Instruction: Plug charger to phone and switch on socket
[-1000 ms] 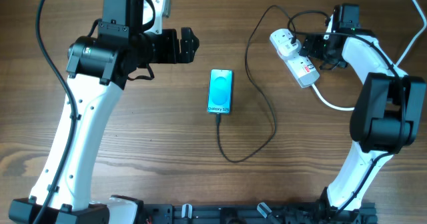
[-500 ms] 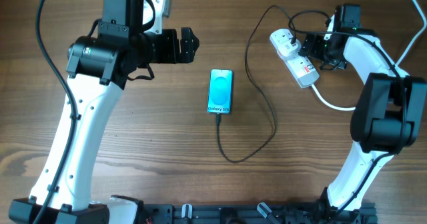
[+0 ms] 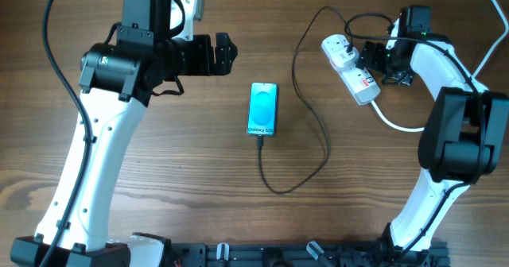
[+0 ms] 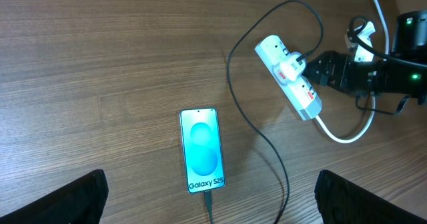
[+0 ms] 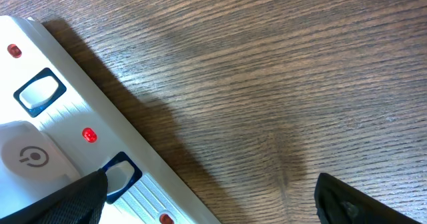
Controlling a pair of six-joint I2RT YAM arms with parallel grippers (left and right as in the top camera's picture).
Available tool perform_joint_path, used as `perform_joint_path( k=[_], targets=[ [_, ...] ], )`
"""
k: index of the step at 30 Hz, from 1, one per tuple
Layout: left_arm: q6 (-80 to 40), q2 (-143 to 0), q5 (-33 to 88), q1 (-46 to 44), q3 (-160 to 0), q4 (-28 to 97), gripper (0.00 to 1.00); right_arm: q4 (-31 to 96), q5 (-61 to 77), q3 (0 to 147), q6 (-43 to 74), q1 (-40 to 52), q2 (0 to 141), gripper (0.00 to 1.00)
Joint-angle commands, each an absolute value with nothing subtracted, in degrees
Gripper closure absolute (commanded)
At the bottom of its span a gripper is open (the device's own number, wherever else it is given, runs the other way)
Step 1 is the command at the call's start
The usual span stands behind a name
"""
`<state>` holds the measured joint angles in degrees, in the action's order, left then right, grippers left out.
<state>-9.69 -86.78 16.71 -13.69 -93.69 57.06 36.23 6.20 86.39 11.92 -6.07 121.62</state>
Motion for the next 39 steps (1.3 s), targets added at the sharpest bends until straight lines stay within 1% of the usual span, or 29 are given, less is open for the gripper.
perform_joint_path(
  k=[1, 3, 6, 9, 13, 15, 17, 19, 20, 23, 25, 33, 35, 37, 38, 39],
  targets=[
    [-9.41, -87.07, 16.21, -13.32, -93.56, 57.1, 0.0, 37.91, 7.79, 84.84, 10.61, -4.84, 123.33, 0.0],
    [-9.41, -87.07, 16.21, -13.32, -93.56, 57.08, 0.0, 38.7, 7.6, 85.17, 10.72, -5.21, 122.17, 0.0],
    [-9.41, -87.07, 16.19, -13.32, -93.56, 57.1, 0.0, 41.78, 4.71, 85.17, 12.23, -5.87, 113.12, 0.0],
    [-9.41, -87.07, 16.21, -13.32, -93.56, 57.1, 0.0, 47.29, 3.46, 85.03, 12.19, -5.74, 98.96, 0.0],
    [-9.41, -87.07, 16.21, -13.32, -93.56, 57.08, 0.0, 57.74, 3.46, 83.7, 13.72, -3.38, 85.25, 0.0],
    [-9.41, -87.05, 16.21, -13.32, -93.56, 57.1, 0.0, 58.35, 2.94, 78.48, 15.42, -0.54, 77.03, 0.0],
    [-9.41, -87.05, 16.21, -13.32, -93.56, 57.1, 0.0, 58.28, -0.49, 71.5, 19.73, 2.22, 66.63, 0.0],
    [-9.41, -87.07, 16.19, -13.32, -93.56, 57.08, 0.0, 58.85, -0.8, 65.17, 24.38, 2.96, 56.01, 0.0],
    [-9.41, -87.07, 16.19, -13.32, -93.56, 57.08, 0.0, 59.83, -0.86, 63.24, 23.92, 2.96, 52.31, 0.0],
    [-9.41, -87.05, 16.21, -13.32, -93.56, 57.1, 0.0, 65.73, -0.8, 61.91, 24.18, 2.94, 45.84, 0.0],
    [-9.41, -87.07, 16.21, -13.32, -93.56, 57.08, 0.0, 66.89, -0.8, 61.91, 24.18, 2.94, 44.07, 0.0],
    [-9.41, -87.07, 16.19, -13.32, -93.56, 57.1, 0.0, 66.19, -2.13, 61.91, 23.97, 2.94, 46.3, 0.0],
    [-9.41, -87.07, 16.19, -13.32, -93.56, 57.08, 0.0, 64.27, -1.32, 61.71, 21.56, 3.05, 46.72, 0.0],
    [-9.41, -87.07, 16.19, -13.32, -93.56, 57.1, 0.0, 55.11, 4.4, 57.84, 8.91, 2.13, 43.07, 0.0],
    [-9.41, -87.07, 16.21, -13.32, -93.56, 57.08, 0.0, 49.58, 6.0, 54.11, 5.8, 1.52, 40.27, 0.0],
    [-9.41, -87.07, 16.19, -13.32, -93.56, 57.08, 0.0, 40.32, 7.33, 46.7, 5.28, 0.45, 35.14, 0.0]
  ],
)
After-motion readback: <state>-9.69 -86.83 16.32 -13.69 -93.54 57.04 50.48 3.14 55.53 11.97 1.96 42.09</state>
